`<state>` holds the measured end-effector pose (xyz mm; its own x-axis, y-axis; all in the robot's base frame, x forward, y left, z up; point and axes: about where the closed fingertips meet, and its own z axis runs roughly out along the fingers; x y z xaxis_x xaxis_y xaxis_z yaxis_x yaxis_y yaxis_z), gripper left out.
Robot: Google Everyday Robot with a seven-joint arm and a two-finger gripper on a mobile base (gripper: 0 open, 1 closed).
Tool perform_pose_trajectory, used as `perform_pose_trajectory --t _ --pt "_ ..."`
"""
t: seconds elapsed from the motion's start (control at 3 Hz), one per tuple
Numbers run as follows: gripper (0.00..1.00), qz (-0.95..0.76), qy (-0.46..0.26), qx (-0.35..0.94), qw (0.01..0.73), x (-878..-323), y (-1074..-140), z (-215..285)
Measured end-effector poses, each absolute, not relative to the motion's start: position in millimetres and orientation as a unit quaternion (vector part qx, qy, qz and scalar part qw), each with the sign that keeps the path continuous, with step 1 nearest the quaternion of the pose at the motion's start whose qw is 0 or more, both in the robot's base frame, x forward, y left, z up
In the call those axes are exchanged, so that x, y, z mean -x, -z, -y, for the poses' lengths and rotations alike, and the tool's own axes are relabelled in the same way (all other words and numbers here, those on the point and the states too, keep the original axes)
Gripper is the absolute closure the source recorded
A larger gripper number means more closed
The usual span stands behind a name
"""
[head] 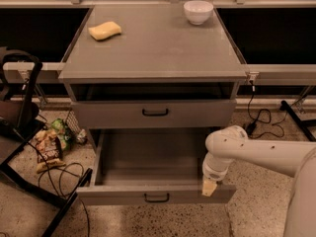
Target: Open middle drawer
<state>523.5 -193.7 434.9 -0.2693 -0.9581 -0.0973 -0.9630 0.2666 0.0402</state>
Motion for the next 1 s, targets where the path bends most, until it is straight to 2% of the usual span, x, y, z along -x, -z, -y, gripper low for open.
perform_pose_trajectory --t 0.67,1.0 --pt "1.00 -0.802 -0.054 0.594 0.022 -512.1 -440.2 196.7" --pt "1.00 -0.808 -0.061 0.587 0.005 -488.1 -441.8 199.4"
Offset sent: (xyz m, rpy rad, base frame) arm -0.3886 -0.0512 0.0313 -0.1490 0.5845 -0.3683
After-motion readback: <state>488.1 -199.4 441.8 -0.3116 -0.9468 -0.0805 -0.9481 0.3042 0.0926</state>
